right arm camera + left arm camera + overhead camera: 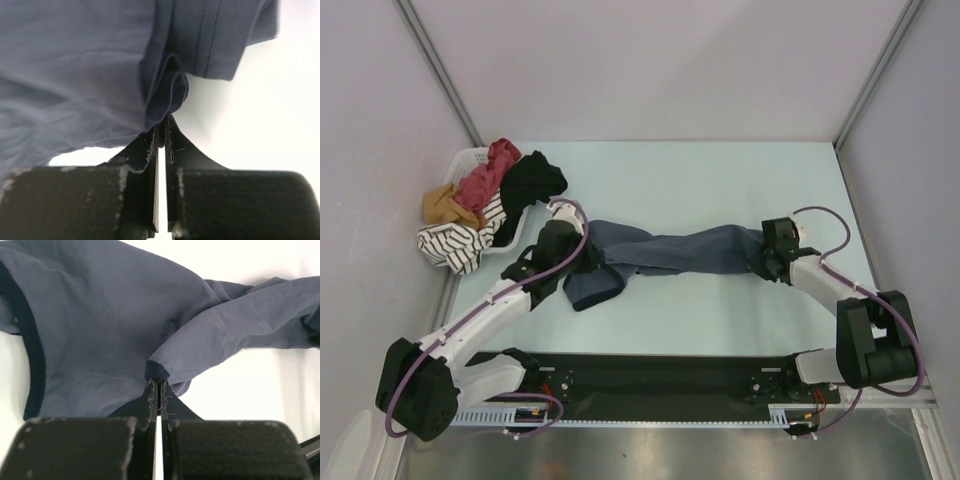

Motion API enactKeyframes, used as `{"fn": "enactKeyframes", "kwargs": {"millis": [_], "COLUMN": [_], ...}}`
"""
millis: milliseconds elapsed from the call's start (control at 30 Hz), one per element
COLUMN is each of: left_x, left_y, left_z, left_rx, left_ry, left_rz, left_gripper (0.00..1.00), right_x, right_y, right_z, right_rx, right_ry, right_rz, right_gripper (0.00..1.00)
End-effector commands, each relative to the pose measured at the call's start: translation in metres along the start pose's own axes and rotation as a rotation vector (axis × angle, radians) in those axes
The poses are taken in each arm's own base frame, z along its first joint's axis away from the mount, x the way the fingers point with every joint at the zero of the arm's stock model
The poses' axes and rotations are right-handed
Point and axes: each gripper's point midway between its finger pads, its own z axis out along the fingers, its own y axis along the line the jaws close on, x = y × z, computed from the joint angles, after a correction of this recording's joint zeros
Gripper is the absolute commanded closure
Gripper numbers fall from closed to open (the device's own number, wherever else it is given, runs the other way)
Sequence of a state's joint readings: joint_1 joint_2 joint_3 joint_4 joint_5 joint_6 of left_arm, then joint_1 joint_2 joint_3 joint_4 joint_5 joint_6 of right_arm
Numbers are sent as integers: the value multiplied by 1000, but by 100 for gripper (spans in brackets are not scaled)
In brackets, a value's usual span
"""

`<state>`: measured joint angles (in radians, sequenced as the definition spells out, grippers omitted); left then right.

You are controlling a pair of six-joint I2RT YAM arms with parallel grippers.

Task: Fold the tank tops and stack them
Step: Flatten the tank top out

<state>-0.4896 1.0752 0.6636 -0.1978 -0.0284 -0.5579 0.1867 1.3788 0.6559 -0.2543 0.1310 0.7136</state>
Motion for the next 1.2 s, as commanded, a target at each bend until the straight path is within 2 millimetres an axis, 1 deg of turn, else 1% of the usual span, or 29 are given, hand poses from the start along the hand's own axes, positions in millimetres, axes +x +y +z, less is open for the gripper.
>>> {"fn": "enactKeyframes", "kwargs": {"millis": [0,33,67,100,133,200,233,267,300,333,367,400,467,500,533,567,600,633,667,700,733,767,800,833,933,1000,1033,1100,1167], "left_x": [-50,-59,-61,-88,-95,-121,-155,-172,-202,-217,-228,-257,-265,-270,-278,-277,-275,-272,-272,-267,-259,-256,-251,-247,-242,-241,-240,-239,-240], "left_y": [-12,-18,-20,-37,-38,-39,-50,-52,-57,-57,-56,-69,-75,-81,-89,-92,-96,-98,-101,-105,-103,-105,-106,-105,-95,-95,-100,-108,-119], "left_z": [-8,-7,0,-3,4,0,-10,-16,-38,-48,-61,-92,-129,-148,-184,-200,-215,-250,-267,-281,-304,-316,-324,-344,-373,-382,-384,-385,-379], "left_rx": [-2,6,1,36,19,-1,16,13,5,-25,-54,-42,-31,-9,37,49,67,94,121,162,193,218,240,260,251,262,291,333,384], "left_ry": [-113,-119,-94,-132,-120,-144,-207,-238,-277,-294,-304,-378,-419,-452,-534,-568,-592,-657,-697,-721,-764,-787,-796,-830,-899,-924,-919,-906,-881], "left_rz": [-34,-43,-41,-38,-36,-28,-30,-6,0,11,36,46,67,70,74,96,112,124,129,140,142,142,148,146,133,129,130,132,131], "left_gripper": [100,99,100,100,100,100,100,100,100,100,100,100,100,100,100,100,100,100,100,100,100,100,100,100,100,100,100,100,100], "right_x": [-58,-65,-78,-103,-110,-139,-160,-172,-187,-204,-212,-218,-232,-234,-235,-233,-229,-223,-213,-206,-199,-193,-180,-172,-146,-139,-135,-134,-138], "right_y": [29,38,39,55,58,64,77,84,84,104,111,116,129,132,136,135,136,141,136,132,132,129,121,119,107,100,94,91,92], "right_z": [-40,-47,-52,-65,-71,-83,-100,-110,-120,-147,-162,-178,-236,-258,-280,-321,-339,-367,-400,-417,-434,-448,-476,-488,-534,-549,-561,-566,-564], "right_rx": [-65,-97,-101,-135,-136,-142,-182,-207,-220,-303,-336,-356,-450,-490,-536,-599,-642,-720,-777,-811,-856,-884,-927,-956,-1049,-1070,-1071,-1065,-1043], "right_ry": [-156,-155,-171,-212,-206,-243,-272,-285,-303,-325,-346,-374,-485,-528,-568,-642,-671,-716,-776,-807,-833,-857,-909,-921,-1004,-1037,-1067,-1078,-1065], "right_rz": [-14,-14,-5,-1,-1,4,7,9,12,-7,-28,-53,-78,-89,-105,-112,-126,-148,-156,-158,-174,-177,-188,-206,-248,-239,-232,-235,-231], "right_gripper": [100,100,100,100,100,100,100,100,100,100,100,100,100,100,100,100,100,100,100,100,100,100,100,100,100,100,100,100,100]}}
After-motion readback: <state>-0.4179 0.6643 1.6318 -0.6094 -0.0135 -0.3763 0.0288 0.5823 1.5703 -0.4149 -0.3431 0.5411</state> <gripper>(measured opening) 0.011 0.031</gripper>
